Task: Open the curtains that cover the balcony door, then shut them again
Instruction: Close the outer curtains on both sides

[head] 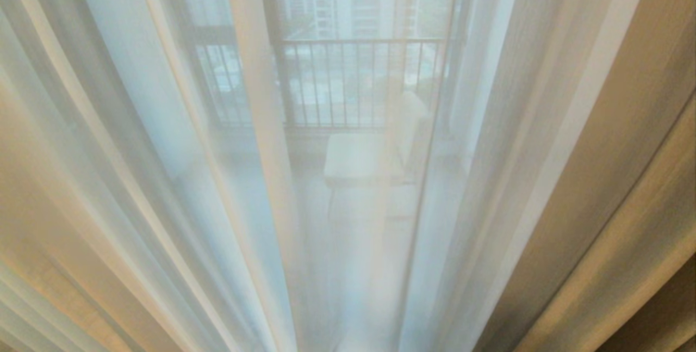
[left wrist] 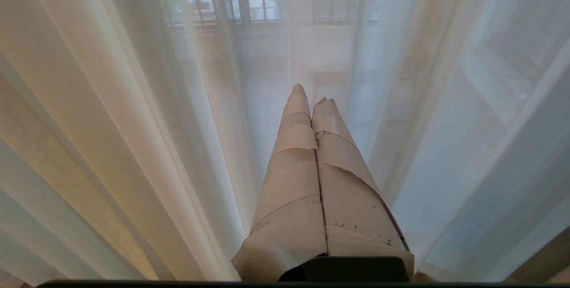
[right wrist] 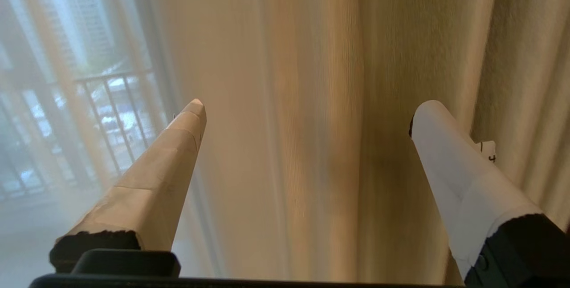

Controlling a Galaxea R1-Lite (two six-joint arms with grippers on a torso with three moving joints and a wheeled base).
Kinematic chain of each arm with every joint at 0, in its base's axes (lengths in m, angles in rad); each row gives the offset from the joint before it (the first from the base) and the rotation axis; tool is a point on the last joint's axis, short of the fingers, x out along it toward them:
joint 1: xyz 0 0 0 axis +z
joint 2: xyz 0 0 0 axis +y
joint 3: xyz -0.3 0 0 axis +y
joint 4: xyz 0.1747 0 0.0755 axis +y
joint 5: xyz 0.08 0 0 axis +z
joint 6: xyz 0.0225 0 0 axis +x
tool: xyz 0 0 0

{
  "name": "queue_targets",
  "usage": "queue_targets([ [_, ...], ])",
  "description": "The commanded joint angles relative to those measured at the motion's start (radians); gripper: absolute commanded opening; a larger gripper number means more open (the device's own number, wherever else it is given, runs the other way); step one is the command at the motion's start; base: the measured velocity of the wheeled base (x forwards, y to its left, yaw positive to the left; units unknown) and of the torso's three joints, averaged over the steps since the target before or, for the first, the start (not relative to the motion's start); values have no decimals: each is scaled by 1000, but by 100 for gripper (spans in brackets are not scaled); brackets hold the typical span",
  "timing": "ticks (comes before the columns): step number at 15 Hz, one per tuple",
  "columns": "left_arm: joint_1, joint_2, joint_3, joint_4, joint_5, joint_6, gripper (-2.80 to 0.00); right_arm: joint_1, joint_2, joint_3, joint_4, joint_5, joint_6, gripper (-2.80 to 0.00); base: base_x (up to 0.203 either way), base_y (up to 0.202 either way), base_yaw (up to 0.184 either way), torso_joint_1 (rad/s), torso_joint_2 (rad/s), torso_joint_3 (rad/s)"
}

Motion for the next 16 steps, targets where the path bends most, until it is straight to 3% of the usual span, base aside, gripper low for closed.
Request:
queue_targets([
  [1, 0, 0, 0, 0, 0, 0, -280, -21, 118, -41, -28, 2, 13, 0, 0, 0, 0, 0, 0, 0],
  [8, 0, 0, 0, 0, 0, 0, -280, -108, 421, -271, -138, 57, 44, 0, 0, 0, 0, 0, 0, 0],
  [16, 0, 0, 0, 0, 0, 0, -280, -141, 661, -541, -211, 154, 84, 0, 0, 0, 0, 0, 0, 0],
])
